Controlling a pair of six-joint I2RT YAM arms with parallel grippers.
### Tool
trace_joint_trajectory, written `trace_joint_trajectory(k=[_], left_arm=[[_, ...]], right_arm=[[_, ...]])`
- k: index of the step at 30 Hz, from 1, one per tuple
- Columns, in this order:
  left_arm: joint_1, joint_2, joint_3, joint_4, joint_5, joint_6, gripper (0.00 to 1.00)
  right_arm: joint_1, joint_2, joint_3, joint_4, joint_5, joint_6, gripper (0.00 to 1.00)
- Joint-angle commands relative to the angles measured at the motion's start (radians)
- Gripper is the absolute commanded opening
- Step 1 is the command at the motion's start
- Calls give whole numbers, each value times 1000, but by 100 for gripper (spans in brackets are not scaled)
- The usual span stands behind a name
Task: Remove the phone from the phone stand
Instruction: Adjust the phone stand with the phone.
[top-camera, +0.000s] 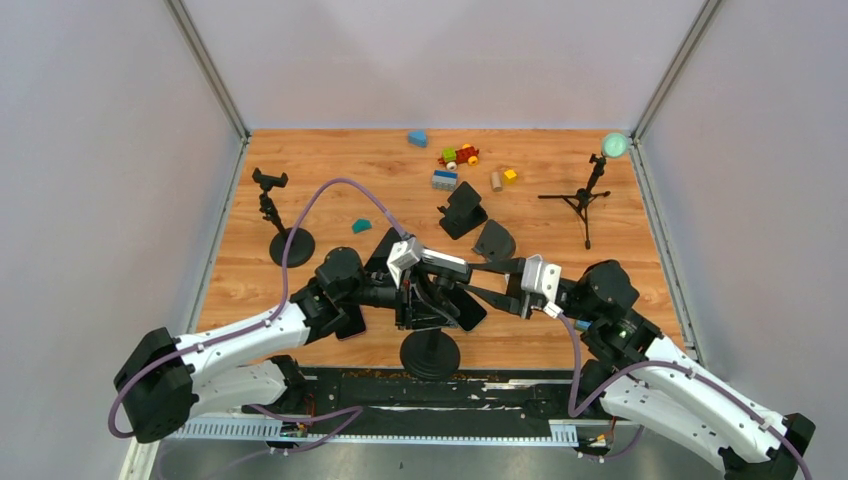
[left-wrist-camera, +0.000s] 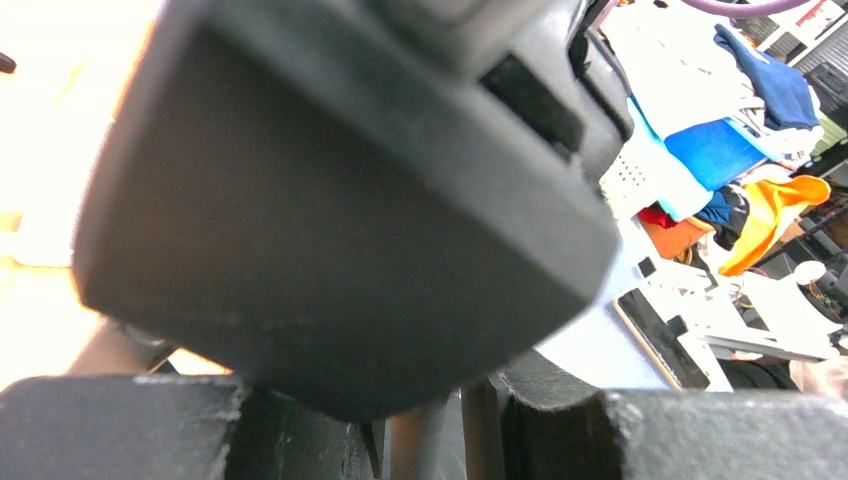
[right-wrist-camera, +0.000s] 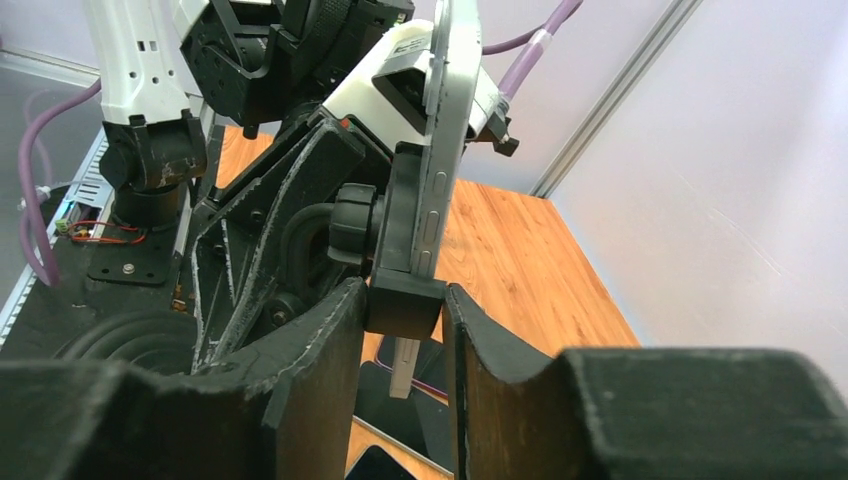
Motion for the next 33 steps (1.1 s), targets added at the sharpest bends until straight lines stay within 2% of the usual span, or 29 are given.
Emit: trace_joint_trajectory(k=[1,3,5,6,9,11,12,14,16,21,25,26,33], left_arm=[[-7,-9,64,134,8,-13,0],[-7,-6,59,136,5,-13,2],[-7,0,56,141,2,-17,6],[-7,1,55,150,2,-20,7],[-8,11,53,163,-3,-25,12],[-8,18,54,165,-15,-24,22],[-8,22,53,166,-25,-23,38],[-7,28,55,167,-38,-22,53],[-7,34,60,170,-45,-23,63],[-8,44,71,193,-81,-29,82],[-7,42,72,181,-117,-7,90],[-7,39,73,148,-135,6,97],[-9,-30,95,-88,-278,163,100]], right_arm=[[5,-15,13,19,-15,13,31],[5,-13,14,14,-16,12,17],[5,-4,20,-2,-15,13,9],[5,0,25,-15,-12,15,1],[5,4,36,-30,-25,23,0],[5,5,44,-23,1,46,0],[6,6,48,-19,25,60,0],[5,4,60,-18,75,93,0],[5,-2,69,-15,99,112,0],[5,-17,78,3,131,135,0],[6,-35,83,15,170,150,0],[5,-41,84,17,178,156,0],[5,-63,116,-34,216,165,0]])
